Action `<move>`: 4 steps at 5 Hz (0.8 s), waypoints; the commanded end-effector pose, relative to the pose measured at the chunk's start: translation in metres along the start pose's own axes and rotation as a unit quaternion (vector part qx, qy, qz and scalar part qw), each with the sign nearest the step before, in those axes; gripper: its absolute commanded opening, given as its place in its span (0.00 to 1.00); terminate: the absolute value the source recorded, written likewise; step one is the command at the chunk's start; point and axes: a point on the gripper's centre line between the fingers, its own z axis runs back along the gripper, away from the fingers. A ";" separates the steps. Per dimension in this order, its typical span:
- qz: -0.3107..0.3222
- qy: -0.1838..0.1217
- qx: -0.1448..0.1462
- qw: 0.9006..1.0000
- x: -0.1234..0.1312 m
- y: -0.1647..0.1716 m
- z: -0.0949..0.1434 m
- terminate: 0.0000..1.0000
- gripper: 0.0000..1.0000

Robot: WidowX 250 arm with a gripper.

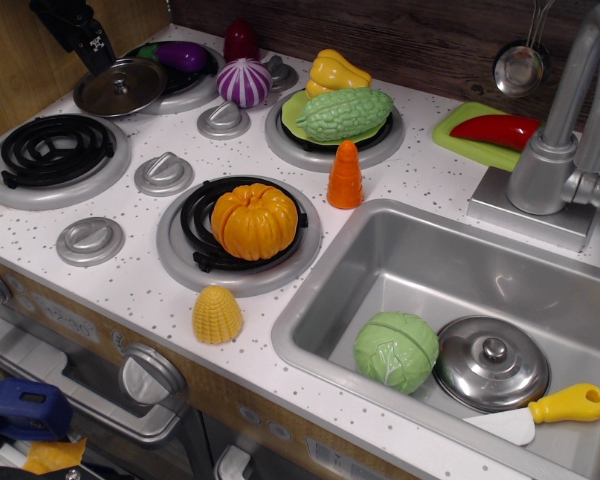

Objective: Put lid on stove

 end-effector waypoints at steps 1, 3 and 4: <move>0.000 0.000 0.000 1.000 0.000 0.000 0.000 0.00 1.00; -0.024 -0.022 0.000 0.999 0.014 0.006 -0.008 0.00 1.00; -0.030 -0.028 0.004 0.999 0.018 0.010 -0.011 0.00 1.00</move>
